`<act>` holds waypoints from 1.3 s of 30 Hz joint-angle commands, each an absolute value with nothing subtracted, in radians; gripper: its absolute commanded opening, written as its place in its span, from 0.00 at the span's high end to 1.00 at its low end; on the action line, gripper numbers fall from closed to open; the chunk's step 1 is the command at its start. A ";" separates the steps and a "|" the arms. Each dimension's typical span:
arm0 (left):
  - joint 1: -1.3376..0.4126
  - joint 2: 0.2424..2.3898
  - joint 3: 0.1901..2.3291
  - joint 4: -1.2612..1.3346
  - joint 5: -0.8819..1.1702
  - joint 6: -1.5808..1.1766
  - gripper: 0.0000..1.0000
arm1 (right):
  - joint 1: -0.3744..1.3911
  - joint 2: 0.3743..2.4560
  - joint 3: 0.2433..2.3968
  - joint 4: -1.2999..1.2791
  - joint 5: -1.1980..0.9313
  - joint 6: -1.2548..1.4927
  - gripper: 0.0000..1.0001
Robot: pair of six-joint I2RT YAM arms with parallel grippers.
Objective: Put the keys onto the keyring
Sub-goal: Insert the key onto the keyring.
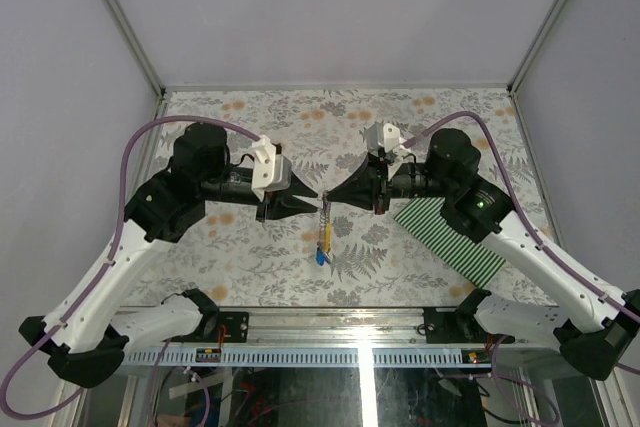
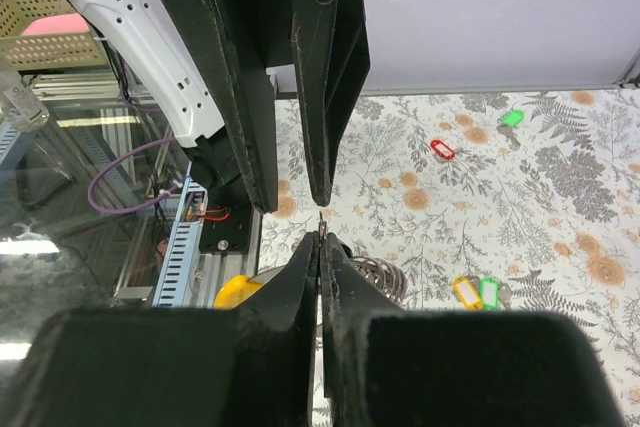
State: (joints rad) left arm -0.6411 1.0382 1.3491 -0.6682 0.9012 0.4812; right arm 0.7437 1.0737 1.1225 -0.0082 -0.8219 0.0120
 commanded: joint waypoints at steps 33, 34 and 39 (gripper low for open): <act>-0.649 0.998 1.261 -0.411 0.948 0.387 0.76 | 0.748 0.991 1.142 0.096 -0.862 0.032 1.00; -0.649 0.998 1.263 -0.411 0.948 0.389 0.77 | 0.748 0.991 1.141 0.095 -0.861 0.032 1.00; -0.649 0.998 1.264 -0.403 0.953 0.386 0.78 | 0.749 0.998 1.142 0.097 -0.864 0.033 1.00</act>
State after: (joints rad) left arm -0.6418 1.0027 1.2633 -0.4576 0.9298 0.3790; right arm 0.7437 1.0164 1.1221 0.0135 -0.8333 0.0235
